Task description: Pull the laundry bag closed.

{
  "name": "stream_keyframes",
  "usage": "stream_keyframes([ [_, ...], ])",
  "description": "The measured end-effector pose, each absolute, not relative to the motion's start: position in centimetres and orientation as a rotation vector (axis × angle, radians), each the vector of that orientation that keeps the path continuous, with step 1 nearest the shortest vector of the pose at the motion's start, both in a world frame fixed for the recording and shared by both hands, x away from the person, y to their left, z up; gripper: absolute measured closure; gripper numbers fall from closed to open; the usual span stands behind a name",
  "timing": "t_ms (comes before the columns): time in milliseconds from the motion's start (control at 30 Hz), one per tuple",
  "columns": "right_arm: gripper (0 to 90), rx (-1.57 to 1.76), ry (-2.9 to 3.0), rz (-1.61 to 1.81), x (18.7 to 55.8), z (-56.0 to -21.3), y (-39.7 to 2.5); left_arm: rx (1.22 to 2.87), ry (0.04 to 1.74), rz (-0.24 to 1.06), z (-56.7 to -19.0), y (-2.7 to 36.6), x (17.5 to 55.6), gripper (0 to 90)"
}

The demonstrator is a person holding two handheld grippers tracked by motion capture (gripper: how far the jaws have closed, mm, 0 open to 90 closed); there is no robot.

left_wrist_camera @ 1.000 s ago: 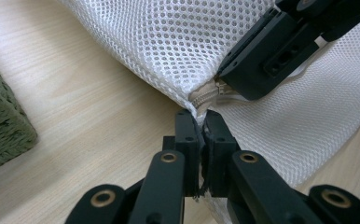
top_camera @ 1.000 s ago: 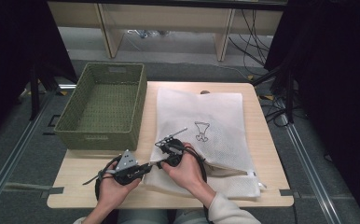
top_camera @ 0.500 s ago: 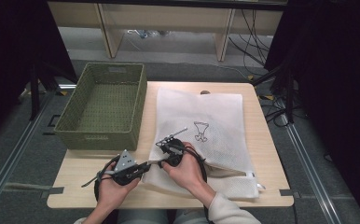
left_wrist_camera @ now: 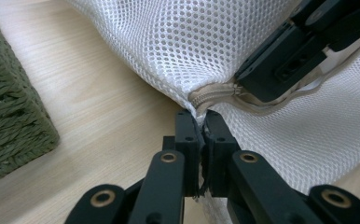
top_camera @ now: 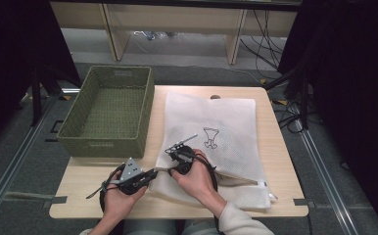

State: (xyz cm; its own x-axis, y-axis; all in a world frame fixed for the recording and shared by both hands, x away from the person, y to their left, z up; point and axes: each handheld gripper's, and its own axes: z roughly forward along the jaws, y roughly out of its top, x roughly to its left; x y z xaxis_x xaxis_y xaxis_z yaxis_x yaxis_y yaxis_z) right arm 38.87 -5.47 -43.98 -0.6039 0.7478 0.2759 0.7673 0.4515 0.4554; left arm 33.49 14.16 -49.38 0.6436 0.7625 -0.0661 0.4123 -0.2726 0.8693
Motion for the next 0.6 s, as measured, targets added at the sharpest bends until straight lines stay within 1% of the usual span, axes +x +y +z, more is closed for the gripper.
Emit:
stream_keyframes([
  [167,87.3,-1.349,-2.676,-0.886,38.99,-43.85,-5.57,1.901,0.916,0.477,-49.38,14.27,33.61,85.1],
  [200,87.3,-1.389,-2.643,-0.873,38.80,-43.75,-5.44,1.898,0.917,0.476,-49.37,14.28,33.61,85.1],
  [400,87.3,-1.371,-2.669,-0.886,38.95,-43.69,-5.74,1.880,0.940,0.448,-49.28,14.55,33.63,85.0],
  [600,87.3,-1.383,-2.657,-0.880,38.88,-43.61,-5.67,1.877,0.938,0.455,-49.28,14.51,33.61,85.0],
])
